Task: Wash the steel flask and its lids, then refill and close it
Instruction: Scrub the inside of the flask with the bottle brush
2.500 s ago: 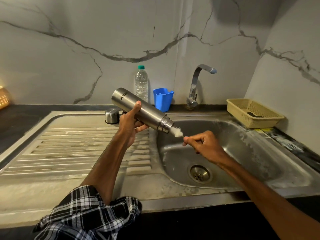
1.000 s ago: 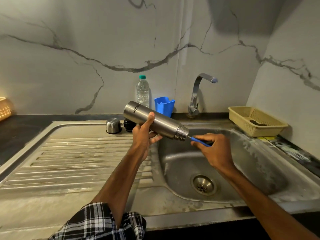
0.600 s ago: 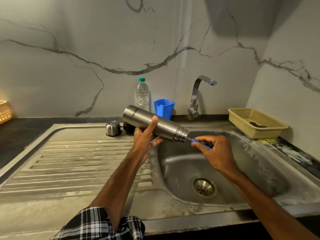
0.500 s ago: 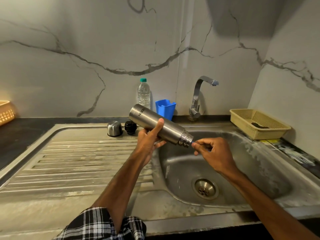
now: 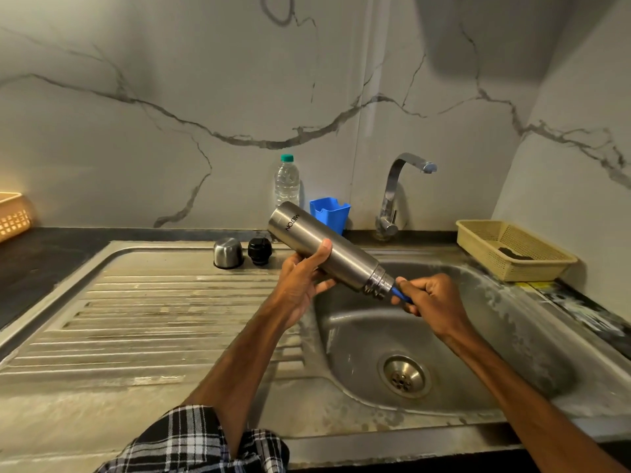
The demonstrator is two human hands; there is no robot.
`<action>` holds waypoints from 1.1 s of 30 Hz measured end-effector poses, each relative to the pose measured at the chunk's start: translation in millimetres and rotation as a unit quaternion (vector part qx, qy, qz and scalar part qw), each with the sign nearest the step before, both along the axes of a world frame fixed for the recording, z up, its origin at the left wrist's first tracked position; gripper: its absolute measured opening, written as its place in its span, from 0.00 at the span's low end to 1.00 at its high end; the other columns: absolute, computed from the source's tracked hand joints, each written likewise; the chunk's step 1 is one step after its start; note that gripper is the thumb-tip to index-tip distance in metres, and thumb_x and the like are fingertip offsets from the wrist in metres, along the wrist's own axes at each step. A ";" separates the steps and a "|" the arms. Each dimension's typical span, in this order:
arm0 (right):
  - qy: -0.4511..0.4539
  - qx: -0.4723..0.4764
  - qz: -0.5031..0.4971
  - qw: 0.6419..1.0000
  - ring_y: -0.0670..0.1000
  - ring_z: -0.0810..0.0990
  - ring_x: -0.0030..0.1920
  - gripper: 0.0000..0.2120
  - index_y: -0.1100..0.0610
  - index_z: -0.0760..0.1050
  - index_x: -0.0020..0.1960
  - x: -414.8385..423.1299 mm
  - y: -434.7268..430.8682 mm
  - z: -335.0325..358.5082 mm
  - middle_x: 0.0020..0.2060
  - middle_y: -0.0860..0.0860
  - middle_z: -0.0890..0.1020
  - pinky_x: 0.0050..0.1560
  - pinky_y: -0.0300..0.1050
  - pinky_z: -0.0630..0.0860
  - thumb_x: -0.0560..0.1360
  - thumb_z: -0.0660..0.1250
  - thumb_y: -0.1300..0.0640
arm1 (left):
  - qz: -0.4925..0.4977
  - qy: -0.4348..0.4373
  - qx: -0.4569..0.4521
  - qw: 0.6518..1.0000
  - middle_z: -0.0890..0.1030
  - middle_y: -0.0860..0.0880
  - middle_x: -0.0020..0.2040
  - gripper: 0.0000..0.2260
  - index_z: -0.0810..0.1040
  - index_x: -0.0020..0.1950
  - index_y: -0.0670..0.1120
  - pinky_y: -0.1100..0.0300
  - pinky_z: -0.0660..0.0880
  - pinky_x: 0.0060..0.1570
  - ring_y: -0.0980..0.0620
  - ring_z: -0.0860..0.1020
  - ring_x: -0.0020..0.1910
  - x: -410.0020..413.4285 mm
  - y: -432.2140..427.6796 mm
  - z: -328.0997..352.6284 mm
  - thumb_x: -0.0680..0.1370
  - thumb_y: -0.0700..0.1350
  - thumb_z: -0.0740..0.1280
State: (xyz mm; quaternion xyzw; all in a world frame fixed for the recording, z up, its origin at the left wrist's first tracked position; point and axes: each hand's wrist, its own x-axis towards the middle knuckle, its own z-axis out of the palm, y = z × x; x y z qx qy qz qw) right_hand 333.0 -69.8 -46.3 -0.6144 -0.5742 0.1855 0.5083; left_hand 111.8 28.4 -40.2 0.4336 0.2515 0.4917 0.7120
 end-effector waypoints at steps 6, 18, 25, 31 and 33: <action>-0.026 -0.022 -0.045 0.998 0.44 0.77 0.25 0.16 0.59 0.82 0.34 15.7 -7.2 9.5 0.28 0.51 0.83 0.32 0.40 0.75 0.79 0.68 0.57 | 0.009 -0.052 -0.021 0.998 0.83 0.43 0.60 0.16 0.73 0.67 0.43 0.47 0.81 0.58 0.46 0.83 0.59 -6.5 10.6 2.5 0.80 0.43 0.69; -0.103 0.007 -0.115 0.988 0.48 0.76 0.25 0.16 0.54 0.81 0.32 8.9 -3.6 4.4 0.24 0.42 0.80 0.33 0.50 0.77 0.78 0.68 0.55 | 0.030 -0.041 -0.051 0.997 0.84 0.41 0.60 0.18 0.74 0.66 0.40 0.52 0.84 0.45 0.45 0.83 0.58 2.2 9.3 -2.8 0.78 0.42 0.72; -0.032 0.008 -0.015 0.999 0.49 0.79 0.30 0.14 0.57 0.82 0.36 9.9 -0.5 4.3 0.27 0.49 0.81 0.36 0.47 0.74 0.79 0.66 0.59 | 0.030 -0.070 -0.042 0.996 0.84 0.41 0.60 0.20 0.76 0.65 0.39 0.47 0.83 0.53 0.45 0.83 0.60 7.3 7.6 0.1 0.76 0.42 0.73; -0.038 -0.011 0.028 0.999 0.49 0.83 0.35 0.06 0.55 0.85 0.44 -3.3 3.4 -3.8 0.33 0.50 0.85 0.42 0.44 0.77 0.77 0.70 0.63 | 0.053 -0.057 -0.055 0.995 0.83 0.41 0.62 0.20 0.74 0.67 0.40 0.48 0.82 0.52 0.43 0.81 0.62 10.1 6.2 -5.1 0.77 0.43 0.73; -0.060 0.001 0.024 0.998 0.49 0.85 0.38 0.06 0.55 0.86 0.44 -8.0 3.8 -3.9 0.34 0.48 0.86 0.44 0.43 0.77 0.76 0.71 0.62 | 0.055 -0.037 -0.057 0.996 0.81 0.41 0.64 0.26 0.72 0.69 0.42 0.44 0.81 0.55 0.42 0.80 0.64 14.4 3.5 -5.0 0.74 0.46 0.75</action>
